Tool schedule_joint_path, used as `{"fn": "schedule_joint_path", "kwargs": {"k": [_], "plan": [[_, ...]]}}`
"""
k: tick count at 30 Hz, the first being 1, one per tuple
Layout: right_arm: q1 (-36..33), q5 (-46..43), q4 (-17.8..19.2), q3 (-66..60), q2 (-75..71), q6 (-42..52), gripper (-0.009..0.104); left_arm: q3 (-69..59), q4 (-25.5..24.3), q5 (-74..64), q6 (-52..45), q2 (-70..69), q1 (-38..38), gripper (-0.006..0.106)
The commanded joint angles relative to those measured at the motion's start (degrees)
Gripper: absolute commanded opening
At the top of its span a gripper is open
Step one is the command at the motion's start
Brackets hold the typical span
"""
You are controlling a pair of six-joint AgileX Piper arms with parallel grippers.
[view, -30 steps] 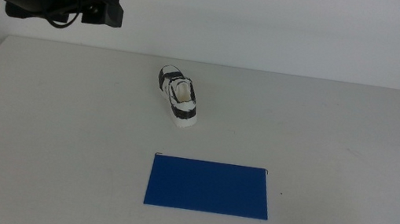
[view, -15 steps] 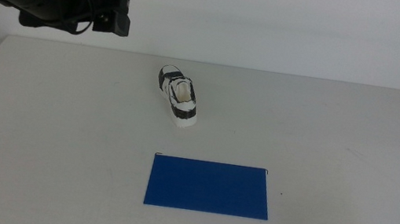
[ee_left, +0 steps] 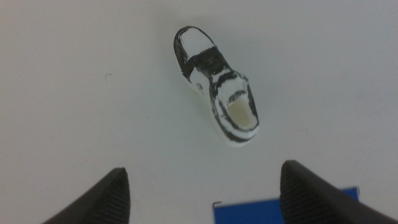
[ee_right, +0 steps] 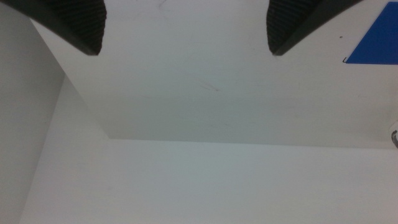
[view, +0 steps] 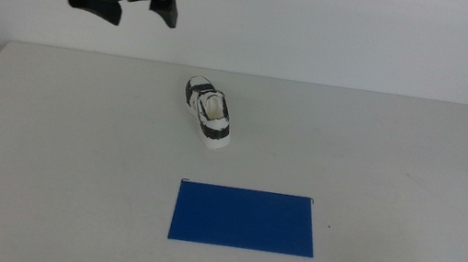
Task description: Use one arm to grab the shoe from the table and place it on the mat.
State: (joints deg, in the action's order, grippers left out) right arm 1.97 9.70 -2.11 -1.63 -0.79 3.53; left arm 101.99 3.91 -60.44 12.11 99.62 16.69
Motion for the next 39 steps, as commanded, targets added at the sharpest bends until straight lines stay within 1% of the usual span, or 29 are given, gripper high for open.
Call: {"fn": "schedule_joint_path", "kwargs": {"k": [1, 5, 12, 15, 24, 26, 31, 34, 39], "plan": [[0.27, -4.55, 0.49, 0.54, -1.16, 0.72, 0.066, 5.47, 0.29, 0.20, 3.47, 0.27, 0.43, 0.079], [0.27, -4.55, 0.49, 0.54, -1.16, 0.72, 0.066, 11.47, 0.29, -2.74, 8.06, 5.74, 0.43, 0.079], [0.27, -4.55, 0.49, 0.54, -1.16, 0.72, 0.066, 20.84, 0.66, -7.83, 13.41, 13.99, 0.96, 0.079], [0.27, -4.55, 0.49, 0.54, -1.16, 0.72, 0.066, 24.72, 1.67, -8.69, 15.03, 17.37, 1.30, 0.079], [0.27, -4.55, 0.49, 0.54, -1.16, 0.72, 0.066, 35.26, 2.52, -9.72, 19.96, 27.45, 3.30, 0.079], [0.27, -4.55, 0.49, 0.54, -1.16, 0.72, 0.066, 36.51, 3.32, -9.52, 19.96, 29.14, 3.61, 0.079], [0.27, -4.55, 0.49, 0.54, -1.16, 0.72, 0.066, 36.57, 2.80, -7.42, 21.02, 31.52, 3.91, 0.079], [0.27, -4.55, 0.49, 0.54, -1.16, 0.72, 0.066, 36.56, 3.43, -6.93, 21.12, 33.05, 3.91, 0.079], [0.27, -4.55, 0.49, 0.54, -1.16, 0.72, 0.066, 36.43, 3.24, -4.93, 21.23, 34.09, 3.91, 0.082]]}}
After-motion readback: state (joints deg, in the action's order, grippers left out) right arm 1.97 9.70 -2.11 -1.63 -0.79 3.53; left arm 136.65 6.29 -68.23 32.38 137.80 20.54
